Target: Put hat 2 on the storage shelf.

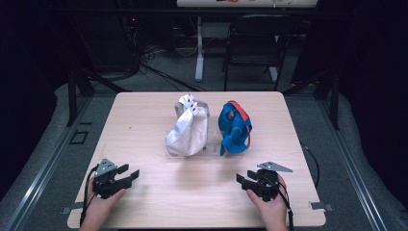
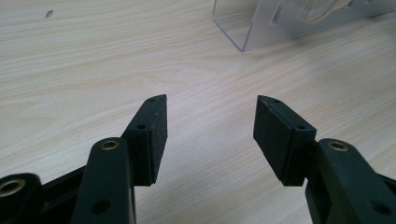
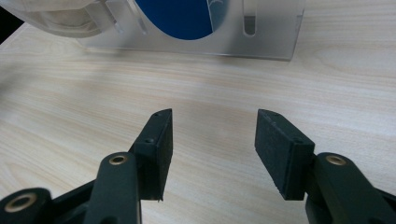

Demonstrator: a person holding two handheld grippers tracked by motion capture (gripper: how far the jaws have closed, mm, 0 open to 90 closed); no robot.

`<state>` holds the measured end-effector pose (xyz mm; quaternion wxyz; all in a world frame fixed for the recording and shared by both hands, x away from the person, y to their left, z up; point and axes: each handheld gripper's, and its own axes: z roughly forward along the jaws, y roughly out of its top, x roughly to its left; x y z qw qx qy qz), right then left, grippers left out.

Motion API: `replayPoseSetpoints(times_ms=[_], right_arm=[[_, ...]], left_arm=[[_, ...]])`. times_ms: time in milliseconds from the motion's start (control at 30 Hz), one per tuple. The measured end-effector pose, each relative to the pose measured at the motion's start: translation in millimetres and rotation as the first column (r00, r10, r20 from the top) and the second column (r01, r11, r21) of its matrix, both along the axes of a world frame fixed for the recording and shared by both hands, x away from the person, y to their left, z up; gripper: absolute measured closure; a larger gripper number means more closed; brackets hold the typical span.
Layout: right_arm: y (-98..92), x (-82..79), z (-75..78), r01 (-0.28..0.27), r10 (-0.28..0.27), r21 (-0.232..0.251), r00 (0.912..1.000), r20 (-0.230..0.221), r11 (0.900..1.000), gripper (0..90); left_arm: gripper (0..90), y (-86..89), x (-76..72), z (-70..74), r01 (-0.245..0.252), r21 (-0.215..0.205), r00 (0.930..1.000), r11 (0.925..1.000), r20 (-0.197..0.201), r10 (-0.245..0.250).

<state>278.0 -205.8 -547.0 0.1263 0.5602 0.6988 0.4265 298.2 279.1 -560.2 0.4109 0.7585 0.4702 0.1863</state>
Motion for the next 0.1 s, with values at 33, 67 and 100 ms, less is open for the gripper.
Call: replayPoseSetpoints(times_ms=[33,67,100], right_arm=[[-0.9,0.2,-0.5,0.002,-0.002,-0.019,1.0,0.0,1.0,45.5],[-0.8,1.1,-2.5,0.004,-0.003,-0.021,1.0,0.004,1.0,44.7],[-1.0,1.9,-4.2,0.007,-0.007,-0.034,1.0,0.004,0.999,44.1]], left_arm=[[44.6,-0.3,0.6,-0.6,0.001,0.0,1.0,1.0,0.01,-0.001],[44.2,-0.5,1.2,-0.9,0.003,0.002,0.9999,1.0,0.012,-0.003],[43.6,-0.7,1.7,-0.7,0.004,0.014,0.9999,0.9999,0.011,-0.004]])
